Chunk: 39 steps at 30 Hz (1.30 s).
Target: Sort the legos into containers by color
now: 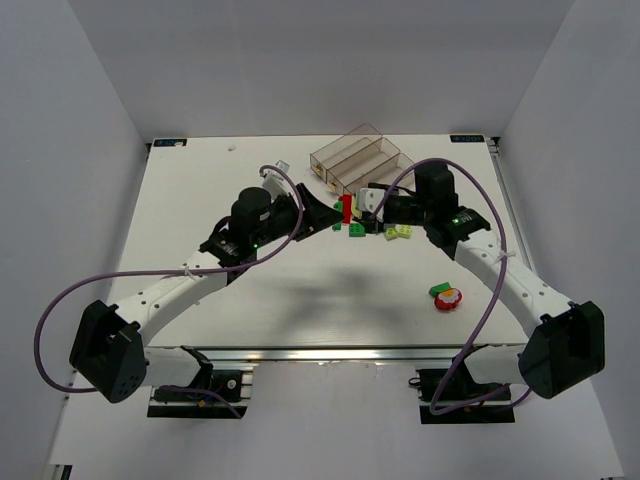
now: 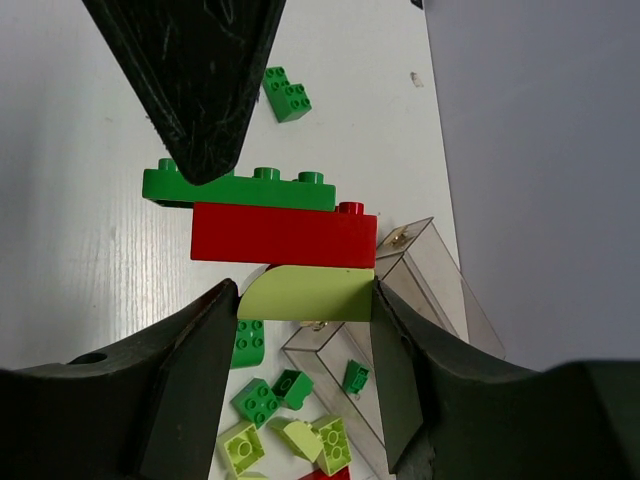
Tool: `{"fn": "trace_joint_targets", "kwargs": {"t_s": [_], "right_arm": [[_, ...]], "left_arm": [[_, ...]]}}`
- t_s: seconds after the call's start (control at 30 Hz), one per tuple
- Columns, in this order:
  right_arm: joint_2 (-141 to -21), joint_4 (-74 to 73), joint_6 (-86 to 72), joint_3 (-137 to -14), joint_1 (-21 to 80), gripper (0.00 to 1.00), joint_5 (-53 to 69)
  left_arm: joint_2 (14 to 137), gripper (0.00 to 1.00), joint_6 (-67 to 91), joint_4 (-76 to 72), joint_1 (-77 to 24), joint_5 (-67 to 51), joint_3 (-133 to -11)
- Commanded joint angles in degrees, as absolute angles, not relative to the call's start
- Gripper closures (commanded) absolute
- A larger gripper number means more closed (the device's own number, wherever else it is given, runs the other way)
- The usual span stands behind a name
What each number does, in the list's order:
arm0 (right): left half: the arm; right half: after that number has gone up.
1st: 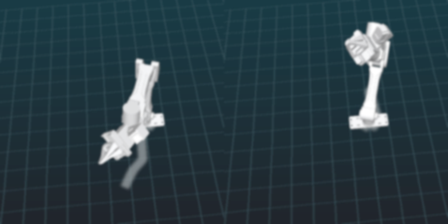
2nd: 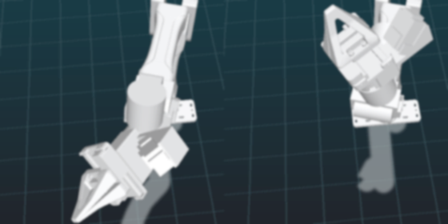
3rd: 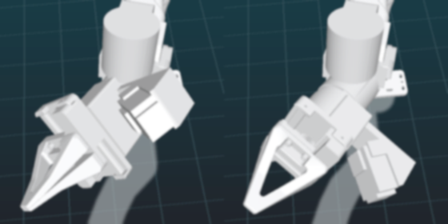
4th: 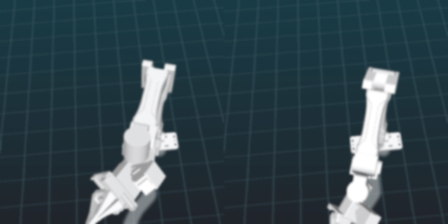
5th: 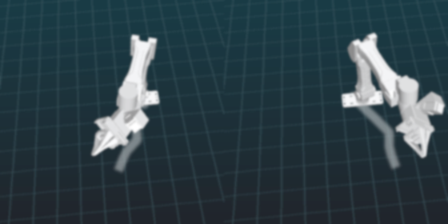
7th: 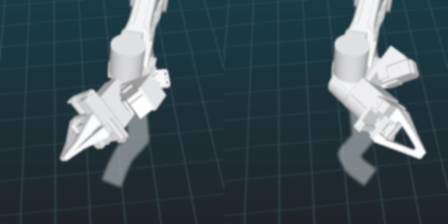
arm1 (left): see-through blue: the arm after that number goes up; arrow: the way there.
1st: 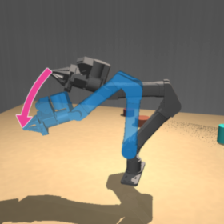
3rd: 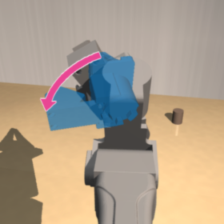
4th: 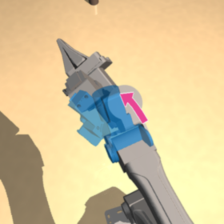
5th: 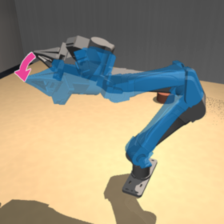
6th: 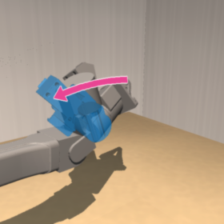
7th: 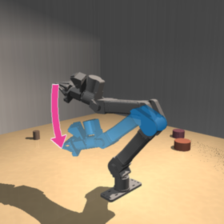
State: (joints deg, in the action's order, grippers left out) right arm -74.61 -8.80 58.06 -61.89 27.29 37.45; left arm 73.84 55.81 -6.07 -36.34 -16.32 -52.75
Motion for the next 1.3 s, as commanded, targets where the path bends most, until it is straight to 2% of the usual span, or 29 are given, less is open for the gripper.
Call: {"fn": "trace_joint_targets", "kwargs": {"t_s": [0.0,0.37,0.73,1.27], "right_arm": [[-72.5,-4.2,56.9,-60.8,27.4,1.0,39.5],[-71.9,-2.8,55.7,-60.0,27.3,1.0,40.4],[-71.5,-1.4,54.2,-59.8,27.2,1.0,40.8],[-72.3,1.3,50.4,-60.1,26.2,1.0,41.7]], "left_arm": [[73.5,0.28,55.3,-7.5,-36.1,-17.9,-52.0],[74.2,0.29,54.9,-8.1,-36.1,-18.4,-51.3],[75.3,0.43,55.0,-9.3,-35.8,-20.5,-51.3],[75.0,0.43,55.5,-11.8,-34.6,-23.1,-50.0]]}}
